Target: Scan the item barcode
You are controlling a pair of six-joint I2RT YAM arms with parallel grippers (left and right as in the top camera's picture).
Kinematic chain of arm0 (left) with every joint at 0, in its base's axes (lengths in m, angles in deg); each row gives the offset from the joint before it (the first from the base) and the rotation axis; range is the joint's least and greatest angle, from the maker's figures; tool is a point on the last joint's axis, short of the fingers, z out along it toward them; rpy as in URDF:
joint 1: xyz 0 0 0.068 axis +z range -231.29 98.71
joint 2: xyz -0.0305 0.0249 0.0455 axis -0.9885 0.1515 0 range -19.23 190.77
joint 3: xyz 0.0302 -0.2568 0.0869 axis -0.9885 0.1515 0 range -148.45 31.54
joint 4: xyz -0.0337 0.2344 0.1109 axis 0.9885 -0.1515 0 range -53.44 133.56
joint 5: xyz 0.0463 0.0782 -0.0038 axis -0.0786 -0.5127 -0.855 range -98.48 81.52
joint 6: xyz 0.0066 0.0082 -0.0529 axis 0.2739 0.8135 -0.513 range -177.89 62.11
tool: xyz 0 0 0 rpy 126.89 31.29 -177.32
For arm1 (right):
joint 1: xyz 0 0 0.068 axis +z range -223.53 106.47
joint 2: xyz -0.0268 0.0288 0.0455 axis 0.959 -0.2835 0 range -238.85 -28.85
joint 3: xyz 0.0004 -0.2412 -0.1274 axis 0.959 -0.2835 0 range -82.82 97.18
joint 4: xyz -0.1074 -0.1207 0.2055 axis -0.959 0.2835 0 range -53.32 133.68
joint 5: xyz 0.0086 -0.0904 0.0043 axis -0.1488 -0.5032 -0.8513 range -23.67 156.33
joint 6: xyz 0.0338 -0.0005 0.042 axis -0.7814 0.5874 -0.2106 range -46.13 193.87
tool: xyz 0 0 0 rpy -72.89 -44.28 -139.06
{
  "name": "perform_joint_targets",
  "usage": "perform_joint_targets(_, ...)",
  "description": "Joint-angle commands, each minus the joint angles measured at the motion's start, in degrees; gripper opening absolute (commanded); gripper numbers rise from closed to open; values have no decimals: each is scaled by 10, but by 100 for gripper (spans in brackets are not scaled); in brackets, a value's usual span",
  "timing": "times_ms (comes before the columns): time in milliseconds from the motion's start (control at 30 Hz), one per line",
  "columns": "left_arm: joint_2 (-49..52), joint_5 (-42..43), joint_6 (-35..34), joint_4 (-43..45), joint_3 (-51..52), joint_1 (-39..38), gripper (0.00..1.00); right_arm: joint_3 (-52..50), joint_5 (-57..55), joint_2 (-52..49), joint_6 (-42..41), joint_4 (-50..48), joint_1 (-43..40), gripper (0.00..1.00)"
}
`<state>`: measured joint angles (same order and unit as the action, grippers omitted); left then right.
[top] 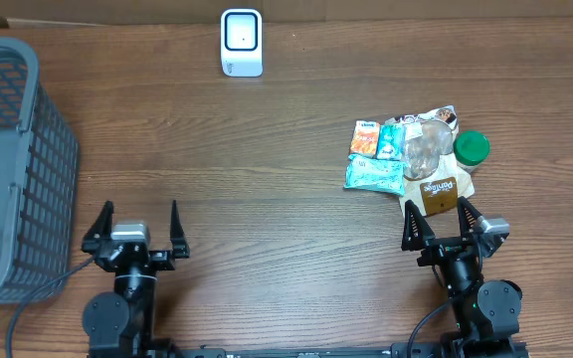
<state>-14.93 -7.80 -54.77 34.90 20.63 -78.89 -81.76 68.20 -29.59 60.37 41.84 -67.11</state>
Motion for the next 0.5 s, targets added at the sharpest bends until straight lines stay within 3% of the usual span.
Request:
perform_joint_targets(0,-42,9,53,5,47,2,100,-6,-7,6,1,-3,0,100)
perform_joint_targets(200,-41,8,84,78,103,2,99,-6,-7,6,0,-3,0,100)
perform_joint_targets(467,-41,8,85,43,106,2,99,-6,-7,6,1,-3,0,100)
